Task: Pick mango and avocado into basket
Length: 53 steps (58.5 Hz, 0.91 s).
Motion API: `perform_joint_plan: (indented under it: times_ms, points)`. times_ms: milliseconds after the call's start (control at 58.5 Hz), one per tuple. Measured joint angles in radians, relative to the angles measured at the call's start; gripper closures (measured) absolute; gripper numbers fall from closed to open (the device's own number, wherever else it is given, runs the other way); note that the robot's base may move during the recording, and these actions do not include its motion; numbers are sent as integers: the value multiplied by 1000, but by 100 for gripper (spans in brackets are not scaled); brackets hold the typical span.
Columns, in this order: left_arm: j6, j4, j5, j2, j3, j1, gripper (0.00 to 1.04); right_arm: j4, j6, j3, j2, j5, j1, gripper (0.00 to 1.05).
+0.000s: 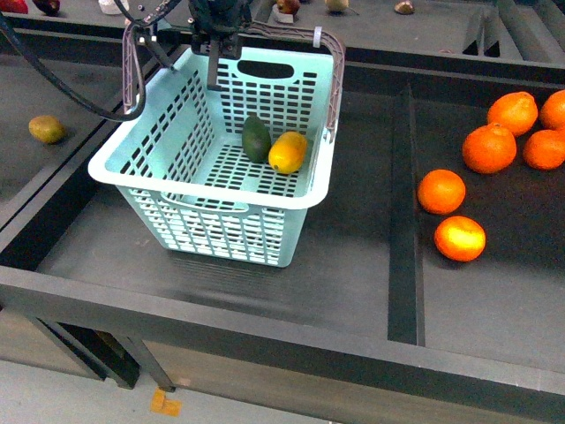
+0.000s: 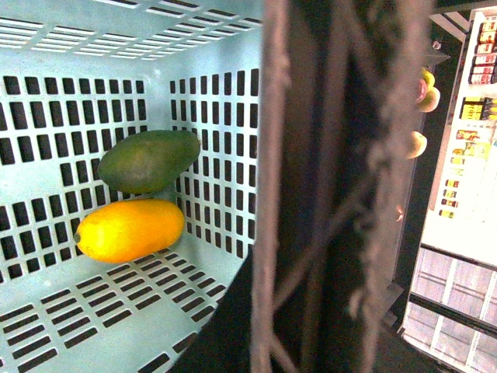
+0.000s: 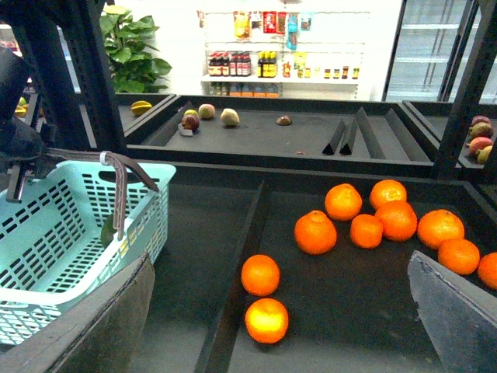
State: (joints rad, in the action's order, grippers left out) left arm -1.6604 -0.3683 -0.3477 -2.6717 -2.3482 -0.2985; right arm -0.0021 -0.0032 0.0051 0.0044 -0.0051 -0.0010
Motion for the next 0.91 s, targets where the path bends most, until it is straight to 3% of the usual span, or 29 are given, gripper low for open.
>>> perform_joint_plan:
  times_ms: [102, 273, 410, 529, 683, 820, 837, 905]
  points:
    - [14, -19, 19, 55, 71, -2, 52, 0, 0, 0, 0, 0, 0, 8]
    - [9, 83, 11, 352, 460, -7, 6, 0, 0, 0, 0, 0, 0, 8]
    - [101, 153, -18, 599, 811, -7, 7, 0, 0, 0, 0, 0, 0, 8]
    - [256, 180, -137, 926, 1147, 35, 7, 0, 0, 0, 0, 0, 0, 8]
    - [411, 165, -214, 1194, 1312, 84, 7, 0, 0, 0, 0, 0, 0, 8]
    - [498, 166, -239, 1301, 1344, 94, 7, 0, 0, 0, 0, 0, 0, 8]
    - [533, 200, -206, 1308, 1360, 100, 9, 0, 0, 0, 0, 0, 0, 8]
    - [846, 589, 63, 1348, 1535, 134, 23, 0, 0, 0, 0, 0, 0, 8]
